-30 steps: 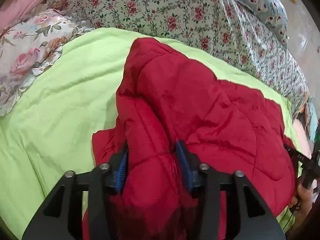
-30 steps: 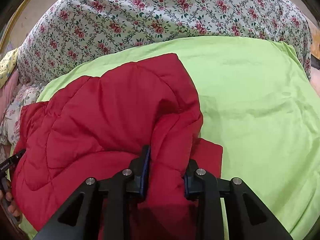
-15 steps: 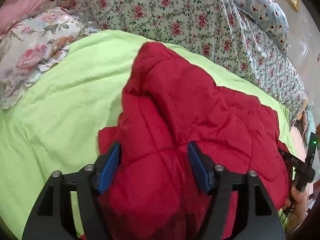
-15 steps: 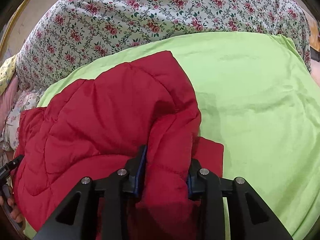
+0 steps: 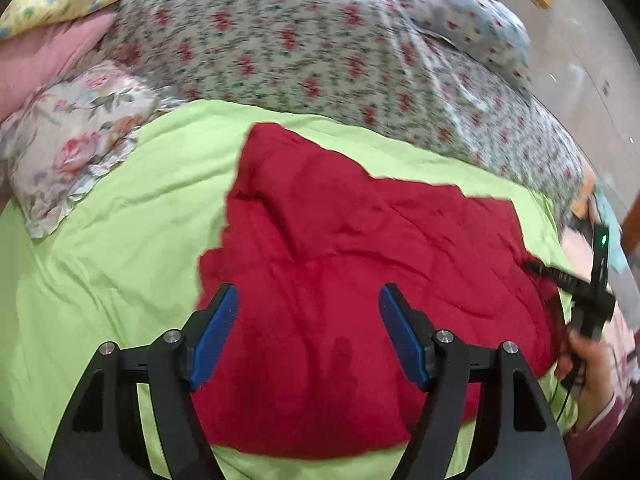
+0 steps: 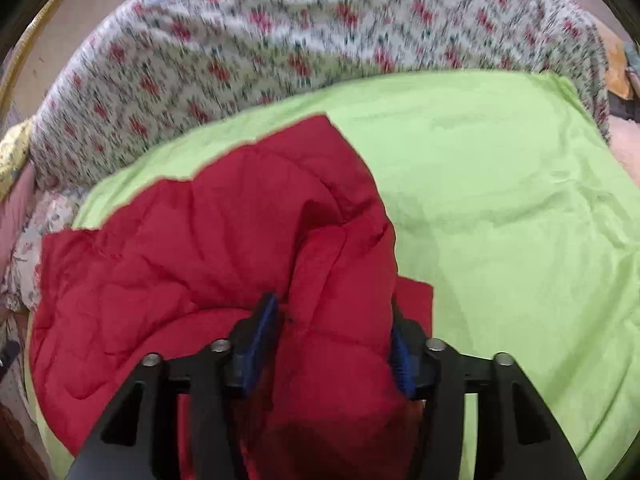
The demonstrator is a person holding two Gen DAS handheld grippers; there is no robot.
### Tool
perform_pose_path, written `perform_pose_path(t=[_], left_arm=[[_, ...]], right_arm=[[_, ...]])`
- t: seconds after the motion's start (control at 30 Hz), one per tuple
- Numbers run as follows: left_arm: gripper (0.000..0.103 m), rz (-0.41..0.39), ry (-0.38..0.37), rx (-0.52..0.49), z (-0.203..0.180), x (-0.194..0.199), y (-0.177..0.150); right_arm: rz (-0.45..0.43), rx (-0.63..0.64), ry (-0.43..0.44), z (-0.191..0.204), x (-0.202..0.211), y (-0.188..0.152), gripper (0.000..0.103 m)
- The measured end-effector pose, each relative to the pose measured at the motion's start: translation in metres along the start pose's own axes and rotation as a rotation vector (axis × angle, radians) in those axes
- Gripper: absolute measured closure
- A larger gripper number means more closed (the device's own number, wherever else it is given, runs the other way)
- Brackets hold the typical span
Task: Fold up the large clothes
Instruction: 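Open both tools and release the coat onto the sheet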
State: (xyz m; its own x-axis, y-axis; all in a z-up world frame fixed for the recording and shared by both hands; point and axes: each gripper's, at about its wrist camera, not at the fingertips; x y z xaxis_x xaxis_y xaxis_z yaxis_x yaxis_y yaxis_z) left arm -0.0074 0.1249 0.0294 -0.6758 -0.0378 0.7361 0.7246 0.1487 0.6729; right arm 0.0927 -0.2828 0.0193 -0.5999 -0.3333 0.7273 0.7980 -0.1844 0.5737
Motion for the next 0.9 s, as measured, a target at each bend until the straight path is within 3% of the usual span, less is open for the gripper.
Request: perform_pose_path(t=[0.07,0.33,0.47,0.7,0.9], left_arm=[[0.030,0.010,-0.024,-0.027,-0.010,0.003,-0.006],[0.030,0.032,-0.079,-0.105,-0.037,0.017,-0.026],[0.029,0.041,-0.095,-0.128,-0.045,0.022,-0.035],[0.029,0.062,-0.109,-0.163,-0.060,0.028,-0.047],[0.029,0.109,-0.019,-0.194,-0.077,0.019,-0.055]], right_arm=[[-0.039,0.027,-0.009,0.006,0.017,-0.002,0.035],[-0.086,0.100,0.028,0.027,0.065,-0.020,0.034],[-0.037,0.165,0.074,0.046,0.076,-0.041,0.033],[0.057,0.260,0.081,0.070,0.066,-0.076,0.033],[0.079,0.238,0.078,0.064,0.048,-0.079,0.026]])
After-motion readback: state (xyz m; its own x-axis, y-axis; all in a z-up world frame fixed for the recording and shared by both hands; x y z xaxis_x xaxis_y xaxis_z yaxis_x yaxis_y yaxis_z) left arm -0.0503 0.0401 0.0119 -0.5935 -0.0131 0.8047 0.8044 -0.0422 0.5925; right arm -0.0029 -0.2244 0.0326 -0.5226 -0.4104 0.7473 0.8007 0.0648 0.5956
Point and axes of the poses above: each gripper's, at about its wrist camera, not at the fingertips, and x roughly against the way its jaws point, z to its left, y to its top, and after that the axes turned 10 degrees about y, right-handed
